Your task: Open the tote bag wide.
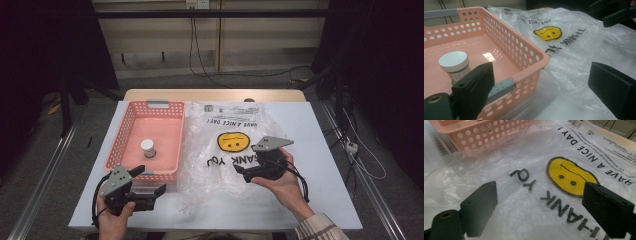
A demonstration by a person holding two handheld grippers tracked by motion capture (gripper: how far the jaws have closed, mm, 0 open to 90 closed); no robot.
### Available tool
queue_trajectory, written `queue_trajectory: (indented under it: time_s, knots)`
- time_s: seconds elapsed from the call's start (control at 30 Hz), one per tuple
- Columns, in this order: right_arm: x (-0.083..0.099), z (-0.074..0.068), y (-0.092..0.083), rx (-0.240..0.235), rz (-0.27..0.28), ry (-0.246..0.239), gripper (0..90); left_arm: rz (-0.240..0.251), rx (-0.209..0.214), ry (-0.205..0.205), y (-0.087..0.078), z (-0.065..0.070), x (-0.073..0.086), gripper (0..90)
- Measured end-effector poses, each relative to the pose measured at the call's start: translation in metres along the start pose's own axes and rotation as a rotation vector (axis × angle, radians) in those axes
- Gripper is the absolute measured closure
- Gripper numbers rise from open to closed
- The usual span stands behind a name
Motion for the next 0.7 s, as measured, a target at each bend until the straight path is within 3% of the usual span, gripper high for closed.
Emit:
queue_trajectory:
  time_s: [0.1,0.33,0.53,0.7]
  knots:
    - [0.004,-0.003,0.005,-0.013,-0.012,0.001,13.6,0.001,-0.001,-0.002,0.0,-0.001,0.0,6.7]
    - [0.025,-0.015,0.021,-0.055,-0.1,-0.002,13.6,0.003,-0.006,-0.005,0.0,-0.001,0.0,6.7]
    - [0.043,-0.028,0.031,-0.095,-0.175,-0.043,20.4,-0.001,-0.011,-0.011,0.0,-0.002,0.0,6.7]
    - [0.054,-0.03,0.038,-0.095,-0.222,-0.075,23.1,-0.006,-0.008,-0.004,0.001,-0.002,0.001,6.7]
Point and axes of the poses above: each handheld gripper's, and its own axes: y roughly forward along the jaws, x roughly out of its underside, z roughly to its right, the point moved 10 cm from there along y, roughly forward along the jaws, and after that the axes turned 4 degrees about y, right-handed, at the moved point
